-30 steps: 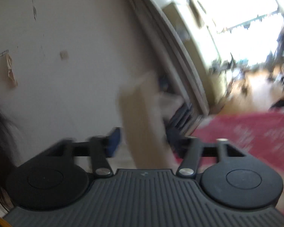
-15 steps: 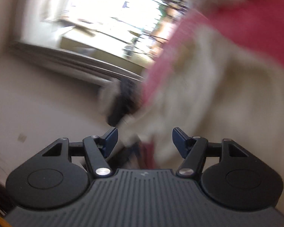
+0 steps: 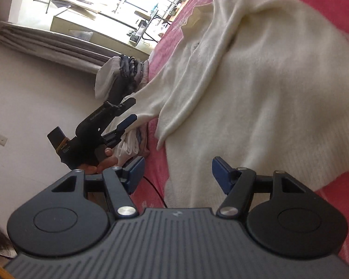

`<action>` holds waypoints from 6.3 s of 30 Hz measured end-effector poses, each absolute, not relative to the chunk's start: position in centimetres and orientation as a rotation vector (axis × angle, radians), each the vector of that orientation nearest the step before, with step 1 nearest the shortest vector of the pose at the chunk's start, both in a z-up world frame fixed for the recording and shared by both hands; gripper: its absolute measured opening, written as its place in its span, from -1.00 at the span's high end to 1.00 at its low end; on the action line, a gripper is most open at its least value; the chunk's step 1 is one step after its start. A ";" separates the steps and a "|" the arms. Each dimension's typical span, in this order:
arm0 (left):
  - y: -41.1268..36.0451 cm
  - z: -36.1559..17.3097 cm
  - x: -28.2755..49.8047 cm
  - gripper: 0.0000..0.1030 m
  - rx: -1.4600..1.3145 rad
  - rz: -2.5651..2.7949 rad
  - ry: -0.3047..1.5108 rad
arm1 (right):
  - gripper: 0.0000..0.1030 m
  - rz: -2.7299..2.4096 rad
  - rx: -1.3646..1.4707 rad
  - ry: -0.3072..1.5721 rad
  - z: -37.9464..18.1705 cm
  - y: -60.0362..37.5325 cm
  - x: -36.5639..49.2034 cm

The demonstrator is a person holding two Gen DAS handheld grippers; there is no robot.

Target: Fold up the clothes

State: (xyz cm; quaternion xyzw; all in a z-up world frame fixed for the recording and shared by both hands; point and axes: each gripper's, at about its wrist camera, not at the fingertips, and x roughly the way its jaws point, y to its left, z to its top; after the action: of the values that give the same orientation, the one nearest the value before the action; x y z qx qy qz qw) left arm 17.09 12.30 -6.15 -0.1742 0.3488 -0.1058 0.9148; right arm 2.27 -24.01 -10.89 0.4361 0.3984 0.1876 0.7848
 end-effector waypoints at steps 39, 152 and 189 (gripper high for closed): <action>-1.4 -10.7 20.5 -0.35 0.106 -0.563 0.726 | -0.24 0.183 0.342 0.671 -10.5 -27.2 10.5; 3.3 -15.5 23.0 0.85 0.631 -0.506 0.552 | 0.21 0.228 -0.101 0.680 -11.7 -21.6 23.5; 3.6 -17.2 28.9 -0.15 0.092 -0.320 0.628 | 0.67 0.022 0.133 0.697 -12.5 -31.8 38.9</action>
State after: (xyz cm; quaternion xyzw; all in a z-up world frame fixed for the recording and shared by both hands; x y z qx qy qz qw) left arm 28.87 3.57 -17.15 0.0453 0.3077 -0.1566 0.9374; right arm 38.91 -31.80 -12.53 0.0652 0.3412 0.0106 0.9377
